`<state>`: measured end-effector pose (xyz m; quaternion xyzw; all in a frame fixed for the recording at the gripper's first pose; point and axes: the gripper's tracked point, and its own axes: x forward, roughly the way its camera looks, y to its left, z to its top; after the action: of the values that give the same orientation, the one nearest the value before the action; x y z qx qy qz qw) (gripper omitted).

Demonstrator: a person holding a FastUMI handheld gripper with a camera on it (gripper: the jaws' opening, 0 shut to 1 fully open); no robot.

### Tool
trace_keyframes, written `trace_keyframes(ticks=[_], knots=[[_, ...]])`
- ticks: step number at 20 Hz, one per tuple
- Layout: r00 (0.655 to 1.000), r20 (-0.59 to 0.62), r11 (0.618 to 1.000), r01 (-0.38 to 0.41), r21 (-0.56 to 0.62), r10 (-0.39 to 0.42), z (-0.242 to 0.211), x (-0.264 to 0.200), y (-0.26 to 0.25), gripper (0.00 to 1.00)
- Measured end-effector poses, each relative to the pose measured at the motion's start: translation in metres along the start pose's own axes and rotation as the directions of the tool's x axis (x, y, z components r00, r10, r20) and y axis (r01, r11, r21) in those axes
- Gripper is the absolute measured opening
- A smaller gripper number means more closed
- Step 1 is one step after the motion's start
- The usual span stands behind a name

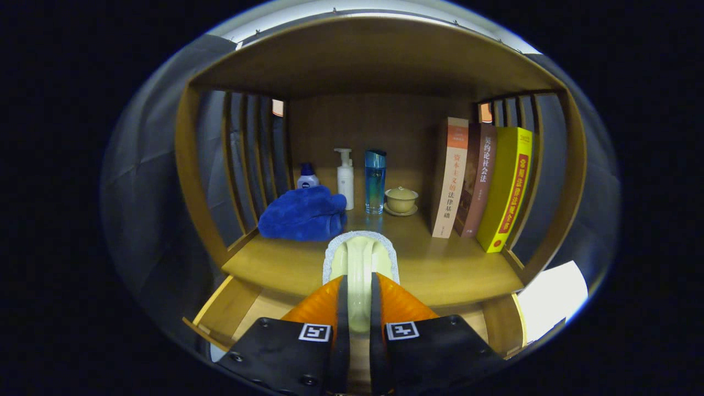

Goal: Pull open the drawer, take out the items inside it, and place them on the countertop above the cabinet.

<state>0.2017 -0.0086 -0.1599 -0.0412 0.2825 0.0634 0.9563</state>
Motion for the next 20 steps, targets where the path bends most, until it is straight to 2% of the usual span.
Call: trace_keyframes(ticks=[2,7,10,20], knots=[[0.999,-0.036,1.0,0.03,-0.006,-0.03,-0.004,0.032,-0.004,0.23],[0.989,-0.119,0.995,0.09,0.033,-0.086,-0.015,0.072,-0.016,0.23],[0.986,-0.125,0.993,0.116,0.037,-0.111,-0.016,0.096,-0.025,0.23],[0.983,-0.116,0.988,0.149,0.031,-0.144,-0.021,0.11,-0.029,0.28]])
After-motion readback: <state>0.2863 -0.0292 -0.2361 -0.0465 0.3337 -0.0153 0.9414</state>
